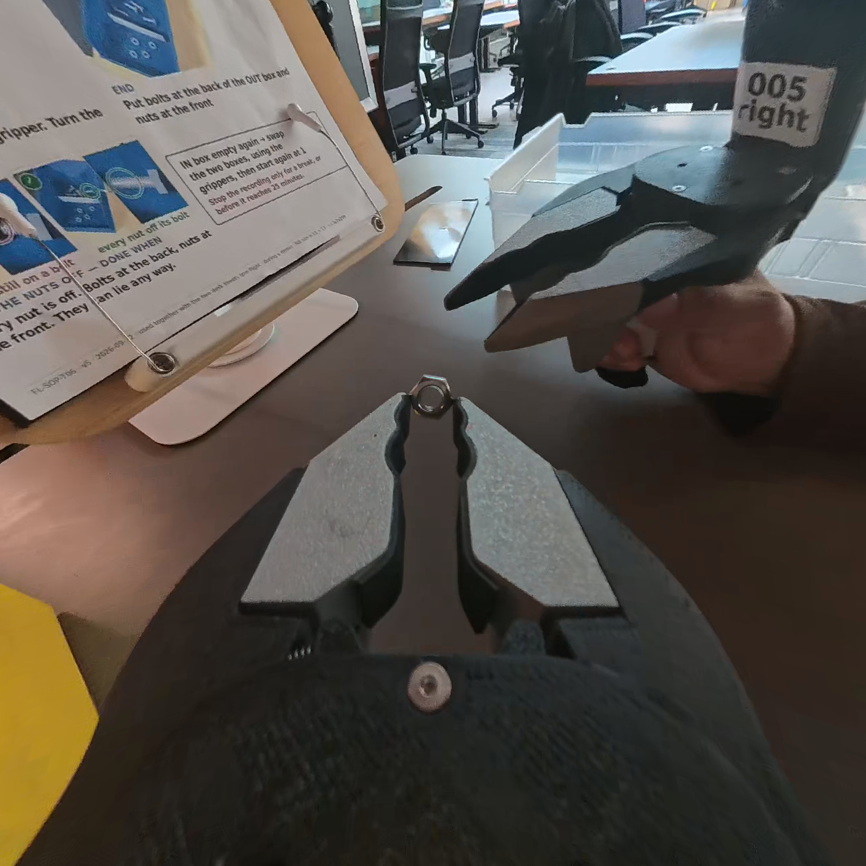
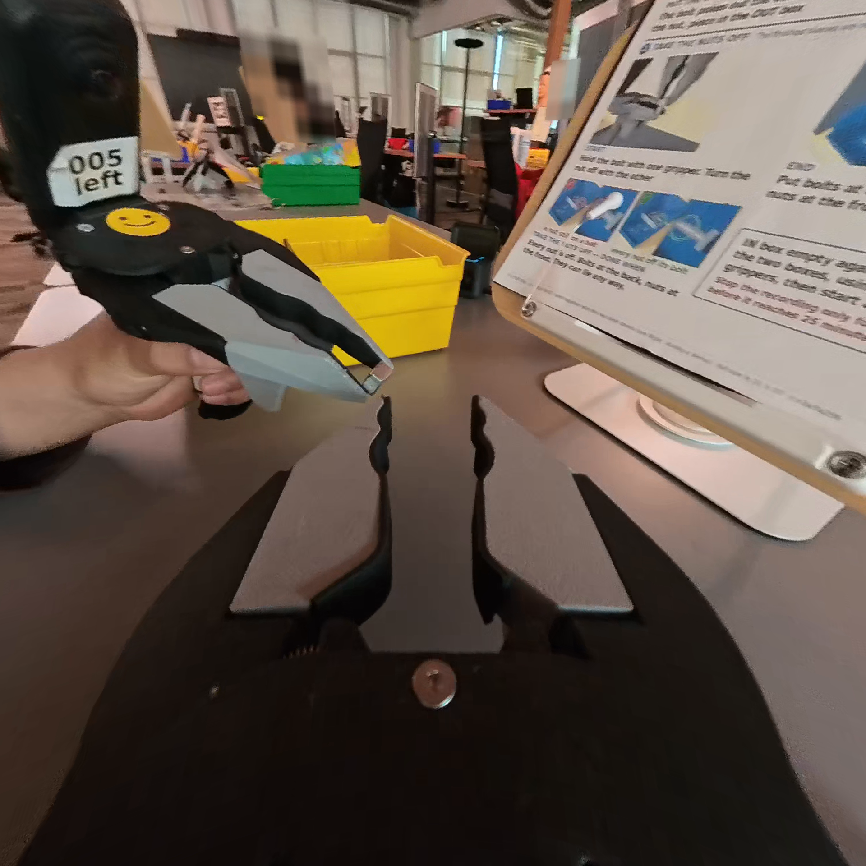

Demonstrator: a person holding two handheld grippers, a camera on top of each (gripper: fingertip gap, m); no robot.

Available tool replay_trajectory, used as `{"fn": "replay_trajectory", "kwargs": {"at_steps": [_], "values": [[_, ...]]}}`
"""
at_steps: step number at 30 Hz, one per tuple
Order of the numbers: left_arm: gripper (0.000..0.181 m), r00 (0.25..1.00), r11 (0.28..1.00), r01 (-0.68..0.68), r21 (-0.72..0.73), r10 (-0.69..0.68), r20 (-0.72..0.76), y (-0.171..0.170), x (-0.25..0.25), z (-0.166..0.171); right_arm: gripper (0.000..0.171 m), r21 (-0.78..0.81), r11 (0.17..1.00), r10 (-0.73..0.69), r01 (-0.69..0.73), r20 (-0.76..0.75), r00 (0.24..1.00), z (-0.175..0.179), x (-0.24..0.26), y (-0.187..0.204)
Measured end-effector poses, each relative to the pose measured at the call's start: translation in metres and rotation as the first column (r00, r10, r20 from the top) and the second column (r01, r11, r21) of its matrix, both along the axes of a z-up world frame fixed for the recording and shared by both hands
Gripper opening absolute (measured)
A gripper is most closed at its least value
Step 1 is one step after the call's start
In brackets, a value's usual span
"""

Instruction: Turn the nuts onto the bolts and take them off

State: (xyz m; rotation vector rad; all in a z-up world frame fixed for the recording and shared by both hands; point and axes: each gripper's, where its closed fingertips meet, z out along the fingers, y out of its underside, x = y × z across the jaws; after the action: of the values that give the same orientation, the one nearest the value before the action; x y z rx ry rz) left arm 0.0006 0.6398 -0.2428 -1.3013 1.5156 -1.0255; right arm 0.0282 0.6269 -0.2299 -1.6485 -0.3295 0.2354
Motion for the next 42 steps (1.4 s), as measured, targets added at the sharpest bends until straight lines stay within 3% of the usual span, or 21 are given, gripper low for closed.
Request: {"fn": "replay_trajectory", "kwargs": {"at_steps": [8,12,15,22,30,37,42], "values": [[0.016,0.999,0.998,0.053,-0.023,-0.053,-0.006,-0.008,0.003,-0.004,0.026,-0.039,0.992,0.109,-0.118,-0.187,0.976,0.001,-0.008,0.001],[0.016,0.997,0.997,0.071,-0.034,-0.071,0.006,-0.011,0.004,-0.005,0.025,-0.086,0.979,0.167,-0.186,-0.193,0.967,-0.005,-0.021,-0.001],[0.016,0.997,0.997,0.075,-0.014,-0.075,0.008,-0.013,0.005,-0.005,0.024,-0.131,0.982,0.119,-0.139,-0.153,0.981,-0.015,-0.019,0.002],[0.016,0.997,0.994,0.078,0.079,-0.079,0.013,-0.018,0.005,-0.004,0.014,-0.147,0.972,0.151,-0.185,-0.214,0.965,-0.015,-0.022,-0.002],[0.016,0.999,0.949,0.035,0.313,-0.020,-0.051,-0.019,0.009,-0.018,0.007,-0.223,0.953,0.147,-0.204,-0.250,0.957,-0.026,-0.027,0.000],[0.016,0.999,0.971,0.024,0.237,-0.017,-0.033,-0.019,0.015,-0.018,0.005,-0.256,0.953,0.109,-0.164,-0.217,0.970,-0.026,-0.021,-0.001],[0.003,0.997,0.995,0.035,0.095,-0.029,-0.065,-0.014,0.015,-0.025,0.004,-0.292,0.948,0.060,-0.124,-0.218,0.974,-0.033,-0.011,0.003]]}}
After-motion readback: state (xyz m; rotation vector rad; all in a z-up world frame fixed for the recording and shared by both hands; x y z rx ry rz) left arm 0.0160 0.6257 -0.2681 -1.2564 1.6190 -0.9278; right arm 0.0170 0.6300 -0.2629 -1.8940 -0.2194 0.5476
